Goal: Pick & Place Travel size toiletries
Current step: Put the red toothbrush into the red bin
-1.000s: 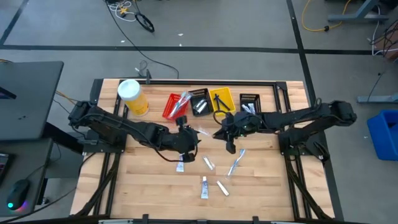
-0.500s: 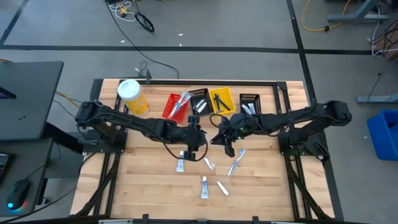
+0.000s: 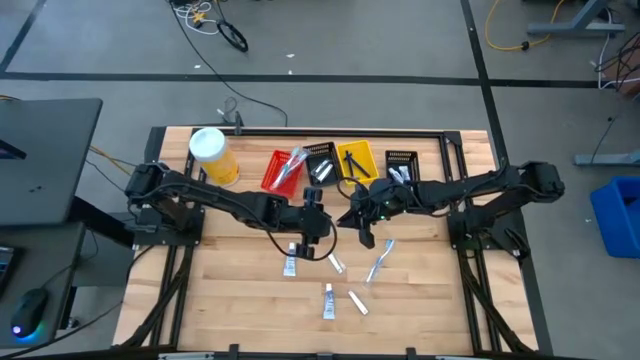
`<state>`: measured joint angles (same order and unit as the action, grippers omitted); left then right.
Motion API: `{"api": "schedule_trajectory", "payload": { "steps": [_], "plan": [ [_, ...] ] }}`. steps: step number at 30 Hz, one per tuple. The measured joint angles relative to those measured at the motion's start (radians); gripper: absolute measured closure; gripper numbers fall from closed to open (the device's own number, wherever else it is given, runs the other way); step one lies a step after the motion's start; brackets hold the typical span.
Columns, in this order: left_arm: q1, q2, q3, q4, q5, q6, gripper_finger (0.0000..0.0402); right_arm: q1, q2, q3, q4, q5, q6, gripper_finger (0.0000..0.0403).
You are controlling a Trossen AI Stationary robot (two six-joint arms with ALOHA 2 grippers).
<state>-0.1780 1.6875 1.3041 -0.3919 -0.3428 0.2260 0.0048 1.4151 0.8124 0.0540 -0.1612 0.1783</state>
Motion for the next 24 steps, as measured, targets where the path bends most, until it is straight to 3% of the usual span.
{"api": "schedule_trajectory", "payload": {
  "steps": [14, 19, 24],
  "plan": [
    [0.01, 0.0, 0.0, -0.006, 0.0, 0.0, 0.035, 0.0, 0.0, 0.0, 0.018, -0.007, -0.008, 0.0359],
    [0.01, 0.0, 0.0, -0.021, -0.002, -0.011, 0.0361, 0.0, 0.0, 0.0, 0.013, -0.004, -0.012, 0.0341],
    [0.01, 0.0, 0.0, -0.089, -0.004, -0.091, 0.0355, 0.0, 0.0, 0.0, -0.021, 0.057, -0.015, 0.0292]
  ]
}}
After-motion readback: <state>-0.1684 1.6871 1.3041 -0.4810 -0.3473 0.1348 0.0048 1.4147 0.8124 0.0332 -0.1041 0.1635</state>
